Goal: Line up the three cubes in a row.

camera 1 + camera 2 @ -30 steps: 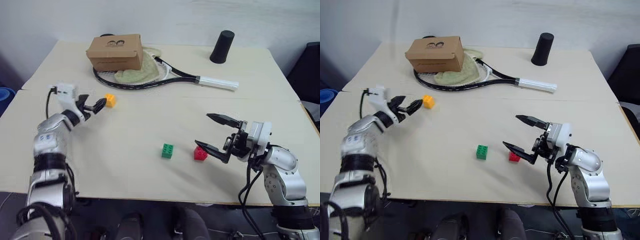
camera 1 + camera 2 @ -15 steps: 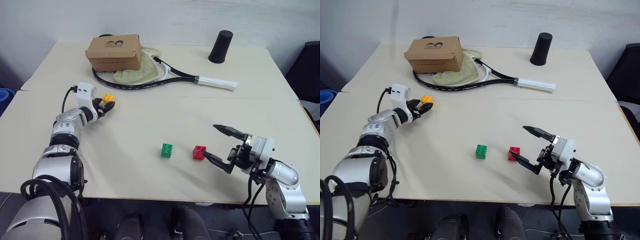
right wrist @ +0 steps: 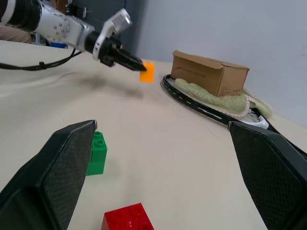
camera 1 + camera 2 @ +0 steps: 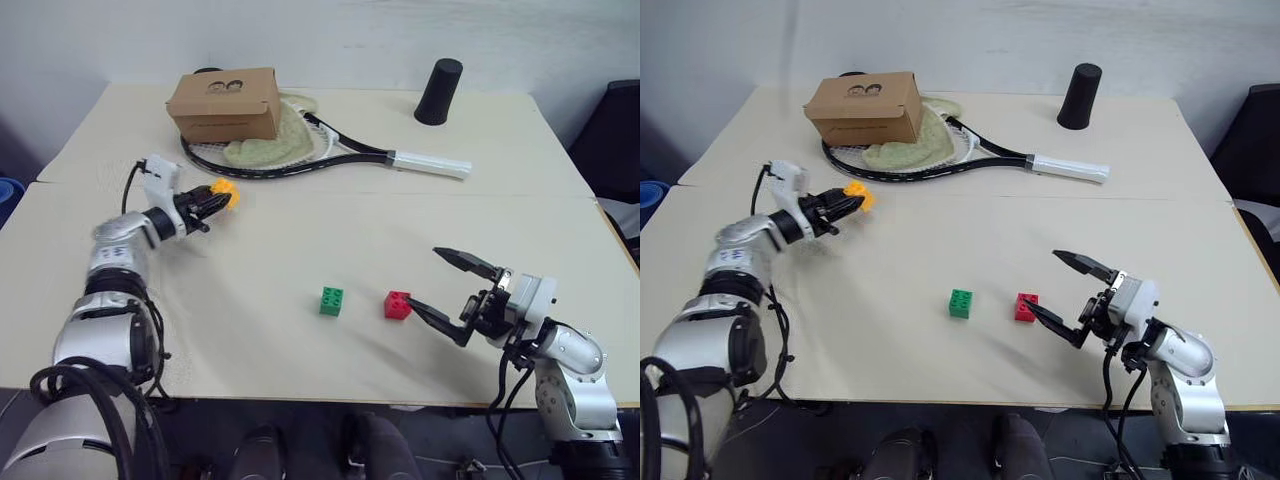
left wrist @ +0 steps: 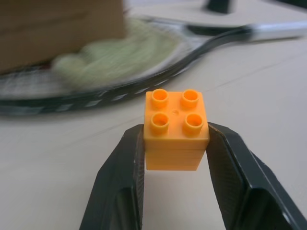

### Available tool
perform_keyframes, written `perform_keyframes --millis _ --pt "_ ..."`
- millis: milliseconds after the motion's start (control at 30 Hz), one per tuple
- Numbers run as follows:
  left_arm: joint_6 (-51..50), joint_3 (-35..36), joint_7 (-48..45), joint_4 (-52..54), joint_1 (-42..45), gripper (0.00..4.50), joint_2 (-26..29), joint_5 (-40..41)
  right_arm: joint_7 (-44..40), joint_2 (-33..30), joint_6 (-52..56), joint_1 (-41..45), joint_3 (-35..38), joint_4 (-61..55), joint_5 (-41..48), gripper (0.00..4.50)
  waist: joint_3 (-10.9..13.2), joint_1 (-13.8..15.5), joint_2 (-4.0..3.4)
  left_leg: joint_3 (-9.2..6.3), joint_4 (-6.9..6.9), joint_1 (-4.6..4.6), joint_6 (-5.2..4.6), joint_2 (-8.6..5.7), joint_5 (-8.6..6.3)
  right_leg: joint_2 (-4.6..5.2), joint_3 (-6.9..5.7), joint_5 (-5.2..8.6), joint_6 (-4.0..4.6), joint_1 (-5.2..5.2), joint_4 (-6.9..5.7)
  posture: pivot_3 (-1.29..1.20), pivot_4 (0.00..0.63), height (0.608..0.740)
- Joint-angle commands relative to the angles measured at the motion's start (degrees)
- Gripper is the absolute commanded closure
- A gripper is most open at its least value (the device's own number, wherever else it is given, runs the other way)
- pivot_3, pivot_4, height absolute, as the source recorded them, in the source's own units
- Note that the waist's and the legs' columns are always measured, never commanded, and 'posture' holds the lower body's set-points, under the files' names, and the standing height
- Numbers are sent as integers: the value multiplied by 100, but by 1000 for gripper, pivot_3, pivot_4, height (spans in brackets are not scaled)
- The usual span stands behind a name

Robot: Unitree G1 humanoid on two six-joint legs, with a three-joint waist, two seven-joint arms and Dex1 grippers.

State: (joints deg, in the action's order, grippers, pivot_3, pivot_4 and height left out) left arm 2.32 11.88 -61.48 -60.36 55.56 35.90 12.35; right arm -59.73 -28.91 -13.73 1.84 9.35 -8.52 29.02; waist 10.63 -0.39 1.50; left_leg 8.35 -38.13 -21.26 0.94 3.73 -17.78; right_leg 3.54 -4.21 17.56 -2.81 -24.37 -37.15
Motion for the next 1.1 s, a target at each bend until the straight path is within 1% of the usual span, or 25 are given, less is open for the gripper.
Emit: perform_keyframes --millis 33,133,233,333,400,467,533,633,767,967,1100 --pt "-341 -457 -1991 1495 -527 3026 566 262 -198 -241 -46 -58 227 -74 178 0 0 -18 0 7 2 1 1 -1 0 -1 10 1 2 -8 -27 0 150 740" --pt "-310 -664 -2496 2288 -962 3026 770 299 -322 -373 -15 -82 281 -45 267 0 0 -3 0 14 -6 9 2 -1 1 -1 24 4 5 -11 -25 0 150 740" --pt "5 -821 -2997 3010 -1446 3026 763 449 -609 -593 25 -123 300 16 324 0 0 27 0 7 -10 14 -1 7 2 3 50 4 5 -11 -33 0 150 740" --pt "466 -1269 -3100 3366 -1816 3026 666 610 -822 -769 107 -205 332 43 410 0 0 35 0 1 -12 11 -7 13 0 10 87 3 4 -11 -32 0 150 740" --pt "749 -1539 -3102 3319 -1886 3026 669 627 -885 -822 143 -247 362 41 457 0 0 35 0 -2 -12 11 -7 13 -1 10 92 4 4 -11 -32 0 150 740" --pt "1129 -1876 -3102 3061 -1843 3026 675 572 -943 -857 187 -301 401 24 482 0 0 30 0 -2 -12 12 -8 10 -1 6 95 3 4 -12 -31 0 150 740" --pt "1369 -2053 -3102 2788 -1726 3026 601 533 -974 -876 215 -341 435 5 499 0 0 21 0 -2 -11 15 -8 7 -1 5 100 3 4 -14 -32 0 150 740" --pt "1595 -2181 -3102 2428 -1508 3026 467 468 -975 -897 239 -400 473 -49 515 0 0 18 0 -3 -11 15 -7 4 -2 1 106 3 4 -17 -32 0 150 740" --pt "1719 -2322 -3102 2188 -1390 3026 486 426 -926 -907 262 -494 528 -153 522 0 0 22 0 -2 -11 16 -9 3 -3 0 107 3 4 -19 -32 0 150 740" --pt "1593 -2410 -3102 2215 -1423 3026 692 566 -744 -899 437 -644 572 -491 532 0 0 18 0 -8 -11 16 -9 5 -4 0 110 3 4 -21 -33 0 150 740" --pt "1510 -2320 -3097 2095 -1407 3026 639 471 -599 -895 618 -678 562 -746 531 0 0 24 0 -8 -11 15 -11 5 -5 0 110 3 4 -20 -33 0 150 740"
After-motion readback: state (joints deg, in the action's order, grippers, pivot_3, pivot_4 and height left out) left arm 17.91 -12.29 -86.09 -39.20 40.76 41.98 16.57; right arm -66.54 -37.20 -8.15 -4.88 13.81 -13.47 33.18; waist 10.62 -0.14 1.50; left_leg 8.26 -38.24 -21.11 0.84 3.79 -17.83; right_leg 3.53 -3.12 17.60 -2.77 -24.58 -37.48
